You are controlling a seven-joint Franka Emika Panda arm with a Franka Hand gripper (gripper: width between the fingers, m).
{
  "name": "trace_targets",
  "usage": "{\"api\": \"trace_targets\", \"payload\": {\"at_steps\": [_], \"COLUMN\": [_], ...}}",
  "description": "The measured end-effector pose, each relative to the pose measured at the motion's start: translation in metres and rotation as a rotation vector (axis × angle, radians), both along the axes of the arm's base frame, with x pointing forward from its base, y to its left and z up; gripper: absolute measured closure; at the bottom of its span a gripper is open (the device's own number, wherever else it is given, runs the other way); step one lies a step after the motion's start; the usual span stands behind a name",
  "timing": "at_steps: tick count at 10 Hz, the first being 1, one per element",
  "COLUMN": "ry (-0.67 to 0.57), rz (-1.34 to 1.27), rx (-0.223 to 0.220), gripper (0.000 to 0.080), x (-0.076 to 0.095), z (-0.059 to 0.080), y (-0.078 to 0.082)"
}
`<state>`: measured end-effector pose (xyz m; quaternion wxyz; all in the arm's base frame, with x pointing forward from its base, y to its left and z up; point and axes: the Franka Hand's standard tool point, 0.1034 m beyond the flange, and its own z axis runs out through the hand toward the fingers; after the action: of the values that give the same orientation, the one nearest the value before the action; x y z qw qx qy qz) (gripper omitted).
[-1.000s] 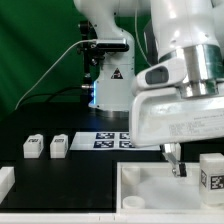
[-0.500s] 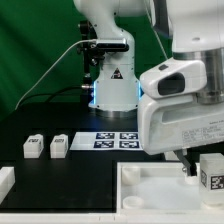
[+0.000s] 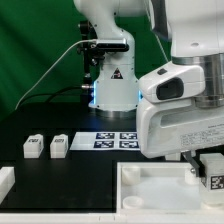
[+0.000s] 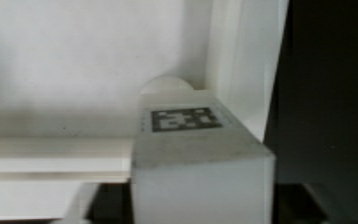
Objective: Assemble one leg
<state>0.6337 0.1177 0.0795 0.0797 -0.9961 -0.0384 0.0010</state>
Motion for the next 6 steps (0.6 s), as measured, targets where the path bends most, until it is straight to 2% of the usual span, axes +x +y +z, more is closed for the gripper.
{"api": "trace_targets", "payload": {"at_steps": [4,6], "ry": [0.01,0.064], "rz": [-0.078,-0.528], "rx": [-0.001,-0.009], "gripper": [0.0499,0.05], "x": [0.0007,0.0042], "z": [-0.0005,0.0008], "y": [-0.0035,-0.0056]}}
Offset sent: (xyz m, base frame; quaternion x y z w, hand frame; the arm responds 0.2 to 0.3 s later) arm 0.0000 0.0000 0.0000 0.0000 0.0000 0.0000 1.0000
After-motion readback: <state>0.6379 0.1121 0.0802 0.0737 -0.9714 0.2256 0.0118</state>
